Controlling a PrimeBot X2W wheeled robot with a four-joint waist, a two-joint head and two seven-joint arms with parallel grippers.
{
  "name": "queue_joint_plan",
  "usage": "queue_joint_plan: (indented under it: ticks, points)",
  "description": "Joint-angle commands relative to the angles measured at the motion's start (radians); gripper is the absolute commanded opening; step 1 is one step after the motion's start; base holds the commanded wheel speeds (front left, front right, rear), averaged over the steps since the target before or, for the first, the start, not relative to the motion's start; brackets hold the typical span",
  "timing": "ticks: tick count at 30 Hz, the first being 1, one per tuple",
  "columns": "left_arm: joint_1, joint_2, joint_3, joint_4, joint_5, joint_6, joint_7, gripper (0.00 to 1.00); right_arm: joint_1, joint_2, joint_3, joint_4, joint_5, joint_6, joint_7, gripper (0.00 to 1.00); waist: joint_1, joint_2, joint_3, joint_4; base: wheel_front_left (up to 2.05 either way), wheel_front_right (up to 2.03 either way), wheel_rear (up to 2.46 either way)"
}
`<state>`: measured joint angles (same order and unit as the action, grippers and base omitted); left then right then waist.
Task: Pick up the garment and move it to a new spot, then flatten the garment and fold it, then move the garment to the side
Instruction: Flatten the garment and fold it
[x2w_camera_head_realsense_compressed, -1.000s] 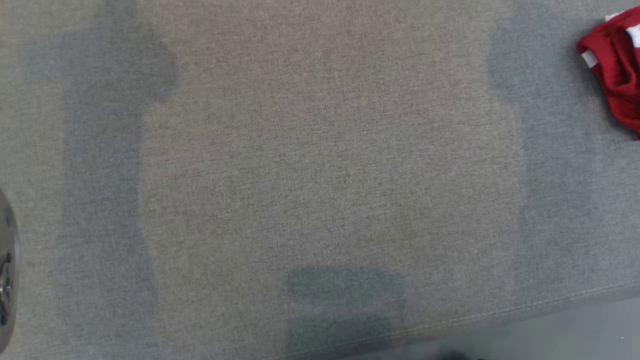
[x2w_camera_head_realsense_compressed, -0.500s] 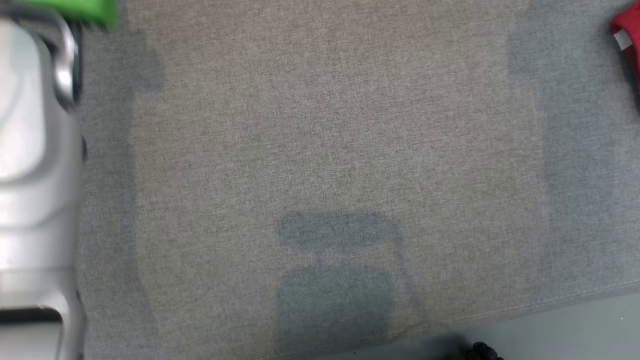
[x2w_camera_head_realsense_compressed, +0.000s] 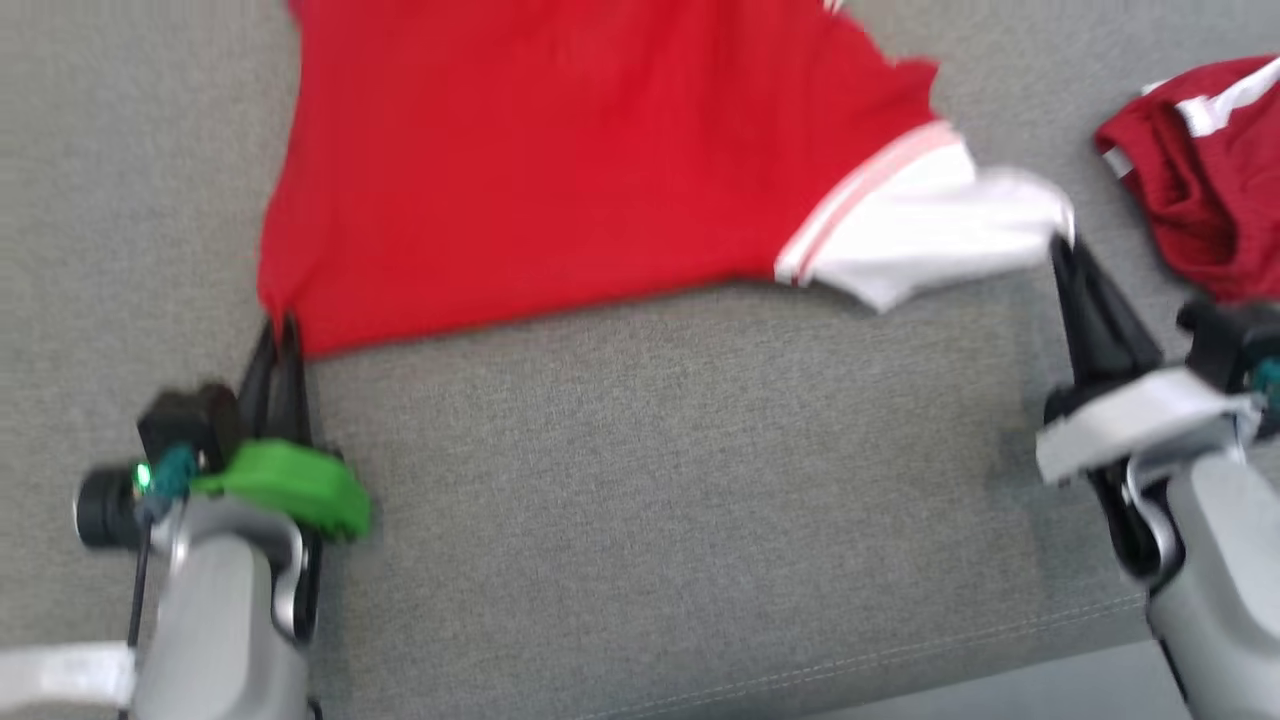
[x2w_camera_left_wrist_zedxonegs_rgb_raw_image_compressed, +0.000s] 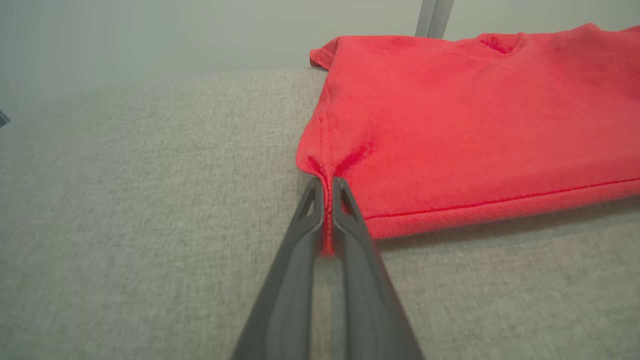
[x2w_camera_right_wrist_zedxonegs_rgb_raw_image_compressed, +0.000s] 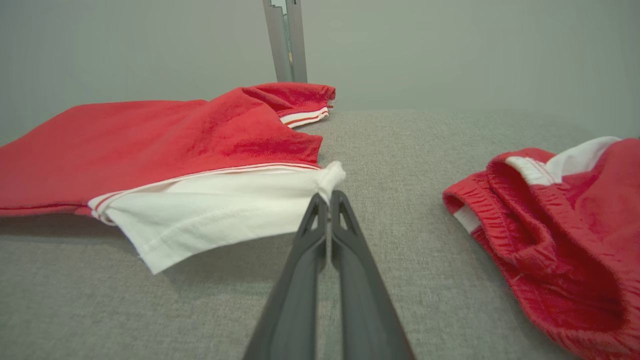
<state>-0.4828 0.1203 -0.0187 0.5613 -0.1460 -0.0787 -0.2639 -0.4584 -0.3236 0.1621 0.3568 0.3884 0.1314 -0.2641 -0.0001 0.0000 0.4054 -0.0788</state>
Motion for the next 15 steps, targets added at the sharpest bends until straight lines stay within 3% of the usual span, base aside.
queue_joint_plan:
  ticks: [1, 10, 15]
  points:
    - [0.084, -0.007, 0.036, 0.002, -0.018, -0.008, 0.000, 0.00, 0.075, 0.006, -0.017, 0.012, 0.017, -0.002, 0.000, 0.00, 0.0001, 0.0000, -0.169, -0.019, 0.00, 0.00, 0.00]
    - [0.356, -0.055, 0.110, 0.016, -0.013, -0.031, 0.000, 0.00, 0.343, 0.037, -0.057, 0.084, 0.023, -0.002, 0.000, 0.00, 0.0001, 0.0000, -0.360, -0.021, 0.00, 0.00, 0.00]
    - [0.419, -0.063, 0.101, 0.022, 0.002, -0.036, -0.001, 0.00, 0.424, 0.051, -0.062, 0.105, 0.024, -0.002, 0.000, 0.00, 0.0001, 0.0000, -0.404, -0.011, 0.00, 0.00, 0.00]
